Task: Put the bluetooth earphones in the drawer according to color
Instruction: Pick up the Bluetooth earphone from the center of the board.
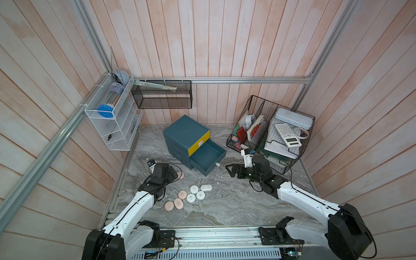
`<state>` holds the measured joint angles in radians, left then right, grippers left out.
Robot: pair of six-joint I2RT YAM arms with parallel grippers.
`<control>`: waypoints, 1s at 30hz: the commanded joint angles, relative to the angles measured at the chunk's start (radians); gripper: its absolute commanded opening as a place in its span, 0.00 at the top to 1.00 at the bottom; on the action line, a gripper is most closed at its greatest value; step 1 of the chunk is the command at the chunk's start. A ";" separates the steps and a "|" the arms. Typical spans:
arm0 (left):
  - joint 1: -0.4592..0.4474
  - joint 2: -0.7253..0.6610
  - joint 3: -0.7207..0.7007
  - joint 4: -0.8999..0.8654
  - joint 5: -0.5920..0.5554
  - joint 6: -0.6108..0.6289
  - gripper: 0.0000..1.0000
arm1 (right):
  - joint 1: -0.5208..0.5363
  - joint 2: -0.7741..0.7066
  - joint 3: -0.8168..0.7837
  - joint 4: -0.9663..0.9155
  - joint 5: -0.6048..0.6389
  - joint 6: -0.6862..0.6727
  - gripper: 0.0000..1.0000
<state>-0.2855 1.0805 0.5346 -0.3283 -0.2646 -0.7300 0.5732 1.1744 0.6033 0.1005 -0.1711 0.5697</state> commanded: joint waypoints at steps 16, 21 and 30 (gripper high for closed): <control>-0.159 0.347 0.132 0.133 -0.210 0.072 0.08 | -0.004 -0.068 -0.090 0.050 0.193 0.035 0.02; -0.158 0.415 0.146 0.184 -0.164 0.076 0.08 | -0.004 -0.074 -0.101 0.057 0.193 0.035 0.02; -0.158 0.514 0.169 0.220 -0.139 0.068 0.12 | -0.004 -0.083 -0.116 0.063 0.185 0.042 0.02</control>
<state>-0.4416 1.5700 0.6762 -0.1337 -0.4149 -0.6693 0.5732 1.1072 0.5022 0.1432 0.0029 0.6014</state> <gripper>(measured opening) 0.886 0.981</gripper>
